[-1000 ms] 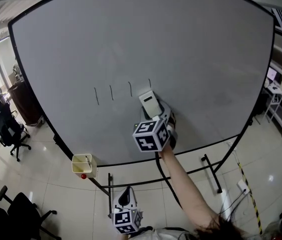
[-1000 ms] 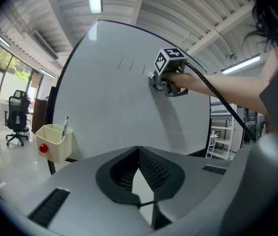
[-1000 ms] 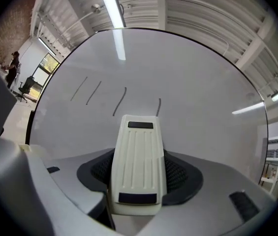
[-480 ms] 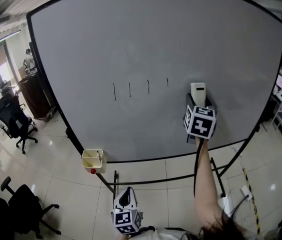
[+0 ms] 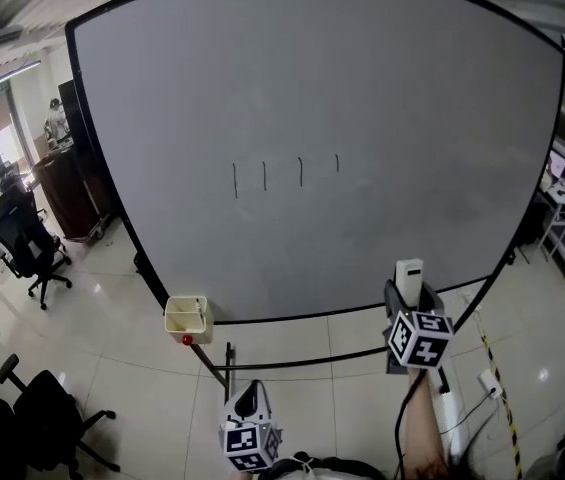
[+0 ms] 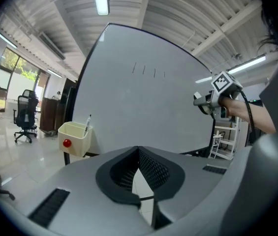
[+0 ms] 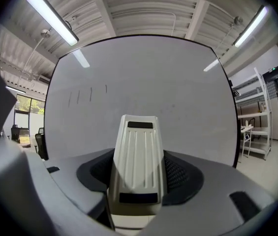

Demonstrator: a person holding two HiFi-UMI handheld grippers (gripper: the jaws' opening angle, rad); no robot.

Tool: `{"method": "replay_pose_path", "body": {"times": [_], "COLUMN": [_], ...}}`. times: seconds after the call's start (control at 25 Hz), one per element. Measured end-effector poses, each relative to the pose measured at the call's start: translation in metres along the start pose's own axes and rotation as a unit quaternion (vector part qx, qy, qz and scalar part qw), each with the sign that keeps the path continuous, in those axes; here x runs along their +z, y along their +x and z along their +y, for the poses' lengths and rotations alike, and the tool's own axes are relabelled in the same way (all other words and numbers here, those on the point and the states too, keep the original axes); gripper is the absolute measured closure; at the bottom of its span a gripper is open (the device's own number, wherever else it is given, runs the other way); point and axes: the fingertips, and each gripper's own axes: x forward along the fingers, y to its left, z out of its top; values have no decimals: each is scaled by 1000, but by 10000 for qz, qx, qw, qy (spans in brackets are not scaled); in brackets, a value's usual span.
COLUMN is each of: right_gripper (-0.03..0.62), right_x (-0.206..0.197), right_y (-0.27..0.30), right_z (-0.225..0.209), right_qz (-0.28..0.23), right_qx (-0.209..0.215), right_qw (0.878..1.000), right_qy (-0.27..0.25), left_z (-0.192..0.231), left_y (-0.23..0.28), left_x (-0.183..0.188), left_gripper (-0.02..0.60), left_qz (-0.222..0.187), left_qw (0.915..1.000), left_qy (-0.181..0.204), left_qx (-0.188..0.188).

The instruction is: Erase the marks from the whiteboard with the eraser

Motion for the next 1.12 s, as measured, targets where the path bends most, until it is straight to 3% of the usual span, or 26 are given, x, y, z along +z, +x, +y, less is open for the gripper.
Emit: {"method": "replay_pose_path", "body": {"times": [0.24, 0.44, 0.6, 0.84, 1.12], "right_gripper": [307, 306, 306, 309, 310], "right_x": [-112, -172, -211, -240, -241], "right_y": [-95, -190, -259, -319, -329], "right_z": [26, 47, 51, 62, 78], "right_qz": [902, 1433, 1794, 2075, 2063], "right_qx": [593, 1247, 1530, 1880, 2020], "right_qw": [9936, 9803, 9702, 9589, 9568], "right_qy": [322, 548, 558, 458, 356], "left_z": [-50, -105, -153, -193, -195], "left_y": [-28, -72, -120, -175, -181], "left_x": [-16, -40, -71, -96, -85], "left_gripper": [581, 581, 581, 581, 581], "left_qz": [22, 122, 324, 496, 396], "left_qw": [9993, 9984, 9972, 9950, 9942], "left_qy": [127, 189, 233, 369, 449], "left_qx": [-364, -513, -631, -781, -892]}}
